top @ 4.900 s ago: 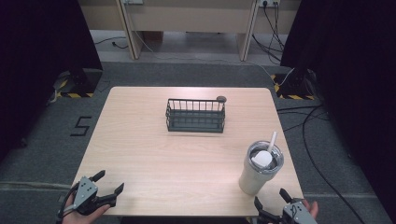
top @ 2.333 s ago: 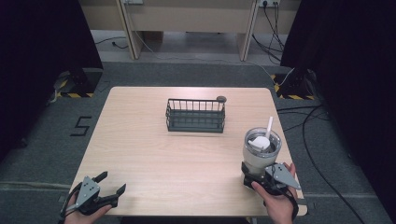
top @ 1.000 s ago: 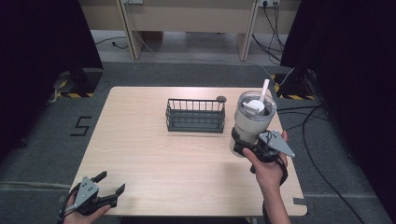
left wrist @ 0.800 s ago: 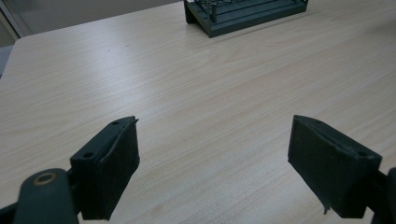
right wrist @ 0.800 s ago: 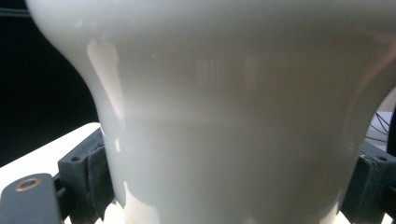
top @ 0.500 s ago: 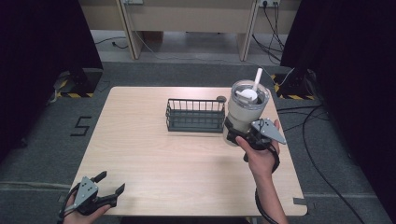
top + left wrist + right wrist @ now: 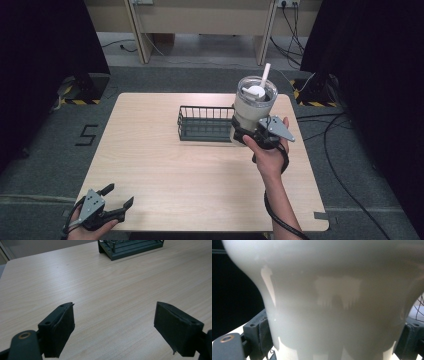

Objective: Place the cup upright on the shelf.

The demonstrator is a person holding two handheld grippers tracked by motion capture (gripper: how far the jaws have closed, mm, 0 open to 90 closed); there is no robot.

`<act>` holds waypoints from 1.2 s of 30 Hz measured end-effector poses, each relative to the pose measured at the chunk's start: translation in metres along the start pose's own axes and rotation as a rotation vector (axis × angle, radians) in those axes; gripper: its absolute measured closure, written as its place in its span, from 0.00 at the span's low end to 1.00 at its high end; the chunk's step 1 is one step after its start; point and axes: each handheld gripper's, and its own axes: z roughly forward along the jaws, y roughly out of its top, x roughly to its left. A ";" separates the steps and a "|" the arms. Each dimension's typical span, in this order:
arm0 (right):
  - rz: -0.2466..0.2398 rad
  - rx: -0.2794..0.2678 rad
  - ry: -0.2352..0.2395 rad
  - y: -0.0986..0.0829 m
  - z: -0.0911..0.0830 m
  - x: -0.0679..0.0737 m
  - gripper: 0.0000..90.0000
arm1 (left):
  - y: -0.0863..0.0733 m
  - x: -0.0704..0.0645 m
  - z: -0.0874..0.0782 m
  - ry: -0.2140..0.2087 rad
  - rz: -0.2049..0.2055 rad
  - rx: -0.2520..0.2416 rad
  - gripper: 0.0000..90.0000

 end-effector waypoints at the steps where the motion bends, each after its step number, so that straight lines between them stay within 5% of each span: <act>1: 0.000 0.000 0.000 0.000 0.000 0.000 0.12 | 0.000 0.000 0.000 0.000 -0.001 -0.001 0.18; 36: -0.012 0.019 0.014 0.011 0.057 0.013 0.12 | -0.001 0.001 0.000 0.000 -0.012 -0.004 0.18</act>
